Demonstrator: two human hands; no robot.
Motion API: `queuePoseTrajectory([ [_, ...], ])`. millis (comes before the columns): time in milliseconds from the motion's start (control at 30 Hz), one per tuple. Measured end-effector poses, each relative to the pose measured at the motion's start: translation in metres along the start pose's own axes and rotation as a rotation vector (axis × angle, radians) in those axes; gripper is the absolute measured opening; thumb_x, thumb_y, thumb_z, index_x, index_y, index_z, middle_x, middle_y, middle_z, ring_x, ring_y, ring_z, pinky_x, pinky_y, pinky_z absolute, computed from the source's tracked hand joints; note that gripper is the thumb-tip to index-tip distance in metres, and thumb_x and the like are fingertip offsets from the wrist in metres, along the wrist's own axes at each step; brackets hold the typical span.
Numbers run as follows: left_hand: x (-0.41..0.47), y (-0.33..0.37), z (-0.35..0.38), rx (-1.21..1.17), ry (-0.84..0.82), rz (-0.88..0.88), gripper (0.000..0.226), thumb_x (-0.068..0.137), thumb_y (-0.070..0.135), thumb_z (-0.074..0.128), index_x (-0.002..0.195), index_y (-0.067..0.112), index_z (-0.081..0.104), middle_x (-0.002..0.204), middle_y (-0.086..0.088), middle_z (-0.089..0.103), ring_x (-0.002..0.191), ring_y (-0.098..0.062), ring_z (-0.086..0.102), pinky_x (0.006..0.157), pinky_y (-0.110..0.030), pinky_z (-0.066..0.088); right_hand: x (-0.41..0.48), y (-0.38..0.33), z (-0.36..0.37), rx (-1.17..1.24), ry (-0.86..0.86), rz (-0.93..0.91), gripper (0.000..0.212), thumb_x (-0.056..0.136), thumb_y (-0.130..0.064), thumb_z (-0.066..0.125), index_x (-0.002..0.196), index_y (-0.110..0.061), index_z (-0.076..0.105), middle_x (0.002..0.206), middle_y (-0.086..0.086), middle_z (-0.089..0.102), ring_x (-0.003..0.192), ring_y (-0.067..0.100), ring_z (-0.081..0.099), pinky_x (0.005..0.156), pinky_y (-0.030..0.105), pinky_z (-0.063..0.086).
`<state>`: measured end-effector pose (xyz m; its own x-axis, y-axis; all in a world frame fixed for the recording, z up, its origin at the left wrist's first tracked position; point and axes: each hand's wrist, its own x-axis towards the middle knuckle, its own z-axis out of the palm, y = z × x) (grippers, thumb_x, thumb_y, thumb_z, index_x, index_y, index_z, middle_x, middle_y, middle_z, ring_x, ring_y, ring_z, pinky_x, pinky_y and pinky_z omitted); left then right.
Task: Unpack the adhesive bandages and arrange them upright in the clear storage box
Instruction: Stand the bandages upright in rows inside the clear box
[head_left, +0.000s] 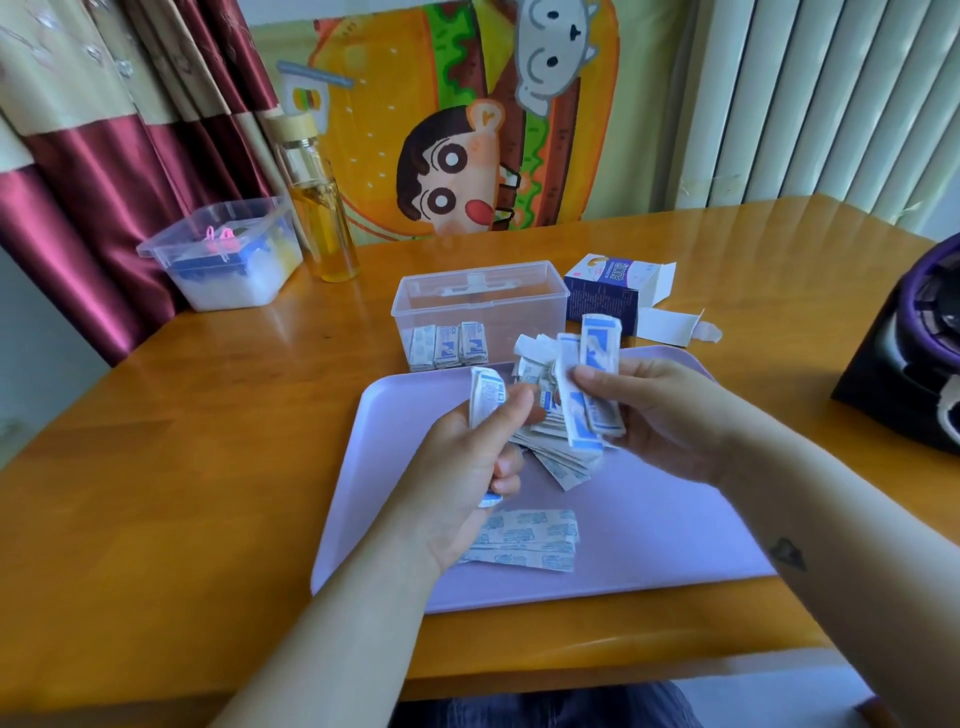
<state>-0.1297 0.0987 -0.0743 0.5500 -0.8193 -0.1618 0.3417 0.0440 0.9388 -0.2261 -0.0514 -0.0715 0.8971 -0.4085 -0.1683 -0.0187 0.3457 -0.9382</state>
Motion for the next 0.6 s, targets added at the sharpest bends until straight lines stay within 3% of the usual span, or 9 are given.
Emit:
queuePoseTrajectory([
  [100, 0.001, -0.002, 0.003, -0.051, -0.060, -0.038, 0.042, 0.081, 0.032, 0.059, 0.117, 0.011, 0.061, 0.097, -0.003, 0.060, 0.046, -0.004, 0.029, 0.043, -0.014, 0.023, 0.000, 0.009, 0.009, 0.017, -0.016, 0.015, 0.035, 0.074, -0.020, 0.060, 0.101, 0.001, 0.066, 0.101, 0.017, 0.069, 0.087, 0.022, 0.066, 0.074, 0.025, 0.057],
  [167, 0.001, -0.003, 0.006, -0.045, -0.059, -0.049, 0.046, 0.080, 0.033, 0.060, 0.119, 0.009, 0.059, 0.081, 0.000, 0.058, 0.044, -0.003, 0.032, 0.042, -0.014, 0.023, 0.001, 0.014, 0.015, -0.019, -0.014, 0.002, 0.038, 0.072, -0.023, 0.062, 0.101, 0.001, 0.067, 0.100, 0.017, 0.069, 0.088, 0.023, 0.065, 0.077, 0.027, 0.056],
  [233, 0.000, -0.006, 0.009, -0.022, -0.057, -0.055, 0.037, 0.086, 0.030, 0.058, 0.117, 0.009, 0.061, 0.067, 0.005, 0.058, 0.042, -0.002, 0.041, 0.041, -0.014, 0.023, 0.003, 0.018, 0.021, -0.051, 0.005, -0.009, 0.034, 0.069, -0.025, 0.063, 0.094, -0.002, 0.069, 0.093, 0.013, 0.069, 0.086, 0.021, 0.065, 0.085, 0.032, 0.052],
  [300, -0.002, -0.008, 0.011, 0.000, -0.062, -0.062, 0.026, 0.092, 0.026, 0.054, 0.113, 0.013, 0.062, 0.068, 0.006, 0.061, 0.045, -0.002, 0.046, 0.040, -0.014, 0.025, 0.003, 0.020, 0.027, -0.083, 0.016, -0.022, 0.036, 0.068, -0.028, 0.068, 0.092, -0.002, 0.070, 0.093, 0.015, 0.068, 0.088, 0.024, 0.061, 0.090, 0.038, 0.047],
  [367, -0.002, -0.008, 0.011, -0.010, -0.052, -0.068, 0.021, 0.094, 0.022, 0.052, 0.110, 0.014, 0.062, 0.067, 0.007, 0.060, 0.046, -0.002, 0.044, 0.040, -0.014, 0.027, 0.002, 0.021, 0.030, -0.120, 0.036, -0.054, 0.040, 0.064, -0.031, 0.074, 0.090, -0.001, 0.072, 0.094, 0.019, 0.066, 0.088, 0.029, 0.058, 0.089, 0.042, 0.042],
  [433, -0.002, -0.008, 0.009, -0.029, -0.032, -0.069, 0.016, 0.094, 0.018, 0.051, 0.105, 0.014, 0.062, 0.066, 0.005, 0.059, 0.048, -0.003, 0.042, 0.041, -0.014, 0.028, 0.001, 0.019, 0.030, -0.113, 0.097, -0.084, 0.038, 0.061, -0.026, 0.075, 0.089, -0.002, 0.071, 0.095, 0.020, 0.069, 0.087, 0.030, 0.063, 0.091, 0.043, 0.047],
  [567, 0.003, -0.006, 0.003, -0.164, 0.043, -0.142, 0.021, 0.094, 0.021, 0.053, 0.108, 0.013, 0.065, 0.072, 0.001, 0.048, 0.052, -0.006, 0.042, 0.042, -0.015, 0.034, -0.001, 0.013, 0.026, -0.167, 0.212, -0.164, 0.062, 0.047, -0.032, 0.080, 0.093, 0.005, 0.064, 0.096, 0.028, 0.068, 0.090, 0.041, 0.064, 0.095, 0.059, 0.044],
  [600, 0.003, -0.006, 0.001, -0.229, 0.038, -0.179, 0.026, 0.093, 0.026, 0.053, 0.111, 0.013, 0.066, 0.072, 0.001, 0.048, 0.052, -0.007, 0.044, 0.045, -0.016, 0.039, -0.002, 0.011, 0.025, -0.180, 0.212, -0.174, 0.059, 0.047, -0.032, 0.080, 0.091, 0.004, 0.065, 0.096, 0.028, 0.068, 0.090, 0.040, 0.064, 0.095, 0.060, 0.044],
])
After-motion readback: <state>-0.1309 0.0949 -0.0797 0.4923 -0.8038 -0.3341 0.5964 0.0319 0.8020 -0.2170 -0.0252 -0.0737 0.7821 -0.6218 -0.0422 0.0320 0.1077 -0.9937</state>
